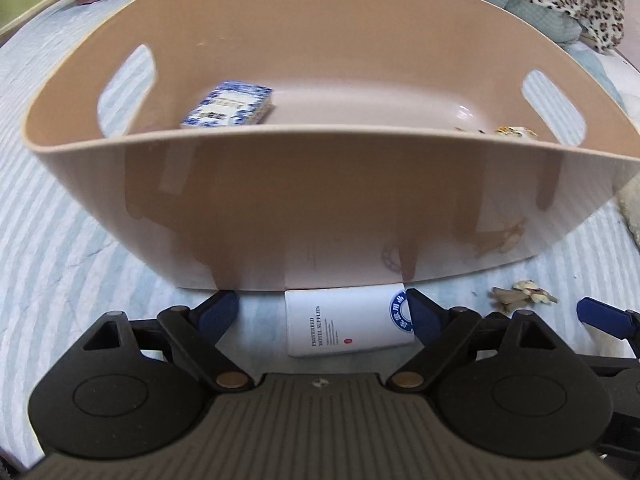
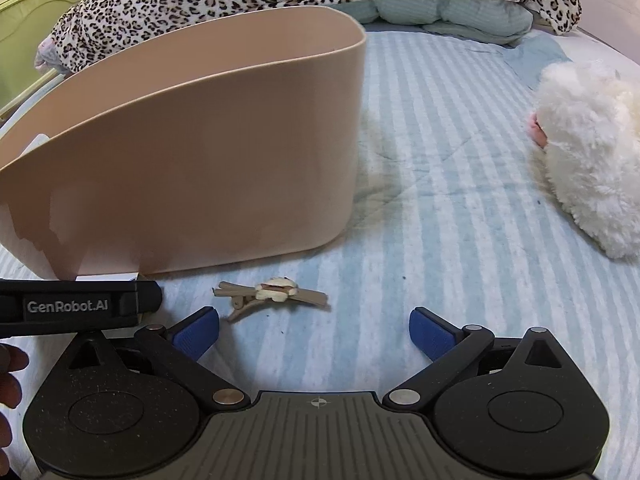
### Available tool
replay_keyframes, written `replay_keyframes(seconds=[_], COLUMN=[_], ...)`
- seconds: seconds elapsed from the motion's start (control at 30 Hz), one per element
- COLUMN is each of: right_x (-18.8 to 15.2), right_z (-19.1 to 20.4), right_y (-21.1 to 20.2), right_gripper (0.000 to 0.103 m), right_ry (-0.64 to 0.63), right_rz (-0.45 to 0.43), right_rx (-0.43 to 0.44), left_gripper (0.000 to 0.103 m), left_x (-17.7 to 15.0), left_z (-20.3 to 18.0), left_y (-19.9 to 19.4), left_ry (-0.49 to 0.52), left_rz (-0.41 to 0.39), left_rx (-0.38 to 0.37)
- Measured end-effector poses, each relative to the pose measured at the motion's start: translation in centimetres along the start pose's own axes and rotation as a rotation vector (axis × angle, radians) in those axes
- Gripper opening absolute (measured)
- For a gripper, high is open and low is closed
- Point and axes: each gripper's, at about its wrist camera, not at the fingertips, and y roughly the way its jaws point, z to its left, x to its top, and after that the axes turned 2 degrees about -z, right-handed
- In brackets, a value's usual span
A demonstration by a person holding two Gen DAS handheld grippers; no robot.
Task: Organize objects
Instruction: 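Grasp the white box with the left tool while the right tool grasps the hair clip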
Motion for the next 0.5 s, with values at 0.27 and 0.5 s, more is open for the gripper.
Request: replay_keyframes(seconds=[0.27,0.5], right_x=[-0.2,-0.1], right_z=[1.5,1.6], right_y=[0.8,0.3], right_gripper=[0.1,0.059], right_ry=[-0.052,-0.066], right_rz=[-0.024,-0.055], right_rx=[-0.014,-0.01], left_gripper=[0.093,0.062], left_x=[0.1,0.0], left_z=[1.8,2.7], left_y=[0.3,-0.7], left_ry=[-0.016,-0.018], left_rz=[0.011,-0.017], left_rx=[-0.004,0.013])
